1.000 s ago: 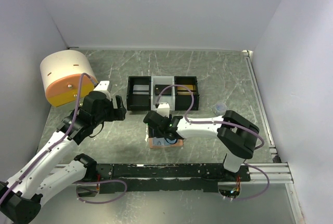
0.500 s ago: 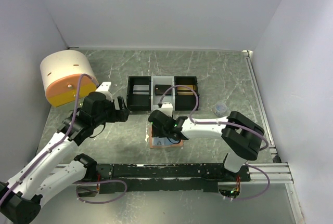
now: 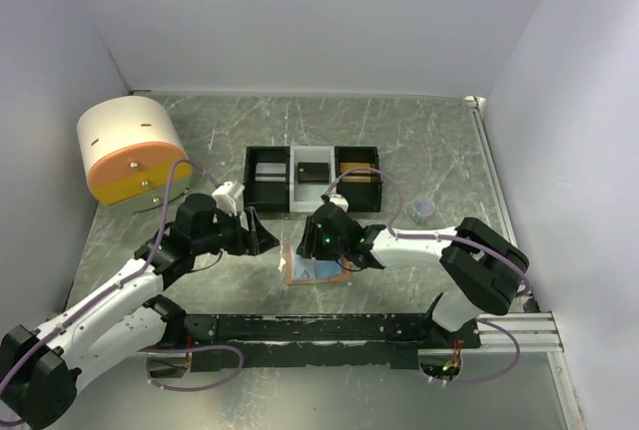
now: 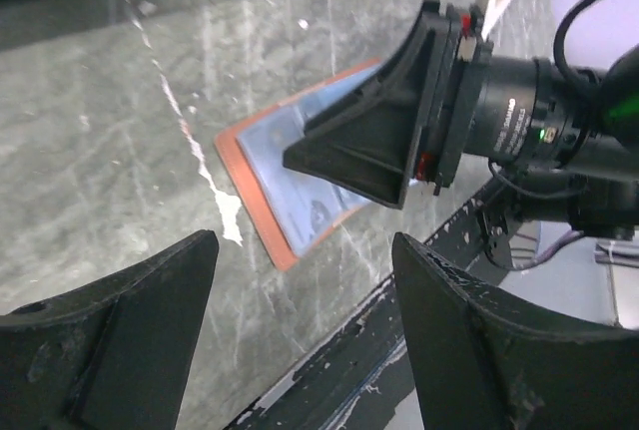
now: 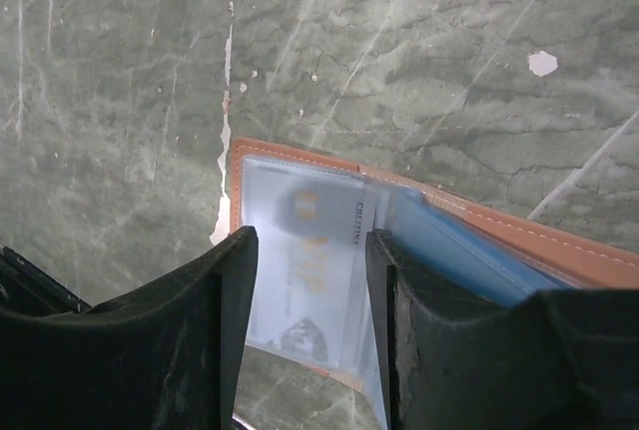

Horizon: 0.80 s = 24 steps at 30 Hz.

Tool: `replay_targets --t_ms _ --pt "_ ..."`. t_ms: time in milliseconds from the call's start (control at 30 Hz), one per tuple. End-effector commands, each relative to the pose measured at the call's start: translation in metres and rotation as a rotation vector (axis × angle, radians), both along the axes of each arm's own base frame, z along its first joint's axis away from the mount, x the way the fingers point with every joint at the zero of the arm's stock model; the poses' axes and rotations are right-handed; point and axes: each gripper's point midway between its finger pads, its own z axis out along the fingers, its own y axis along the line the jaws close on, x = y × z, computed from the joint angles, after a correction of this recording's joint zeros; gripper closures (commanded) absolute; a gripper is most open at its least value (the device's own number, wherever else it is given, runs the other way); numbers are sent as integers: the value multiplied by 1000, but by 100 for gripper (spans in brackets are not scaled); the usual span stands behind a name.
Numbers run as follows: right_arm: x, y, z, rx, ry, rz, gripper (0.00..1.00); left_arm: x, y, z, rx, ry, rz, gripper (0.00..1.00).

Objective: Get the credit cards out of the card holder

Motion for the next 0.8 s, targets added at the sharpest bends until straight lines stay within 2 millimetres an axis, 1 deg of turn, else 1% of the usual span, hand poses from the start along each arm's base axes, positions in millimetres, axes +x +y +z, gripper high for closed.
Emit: replay_targets --t_ms 0,67,133,167,200,300,433,533,633,767 --pt "-25 -22 -36 -99 109 27 51 -12 -23 1 -92 5 -59 19" --pt "-22 -24 -33 -128 89 31 46 -12 -21 -7 -63 19 -19 20" --pt "-19 -23 -29 -172 55 39 38 -8 -15 -7 -44 9 39 20" --pt "-20 -25 -30 -211 50 43 32 -6 -11 -4 -40 1 71 20" --pt "-19 -27 -30 -249 40 38 29 -3 -7 -1 -32 -11 101 20" --pt "-16 -32 -32 -380 -1 10 27 5 12 8 3 -38 213 19" --pt "-17 -34 -39 -497 -17 -19 27 9 35 24 16 -71 334 18" --pt "-17 -32 -40 -538 -36 -30 28 8 45 33 12 -97 374 17" --pt "-19 -28 -41 -518 -32 -21 37 6 47 36 10 -103 372 16" --pt "-24 -20 -40 -456 -19 12 45 4 38 32 7 -90 318 17"
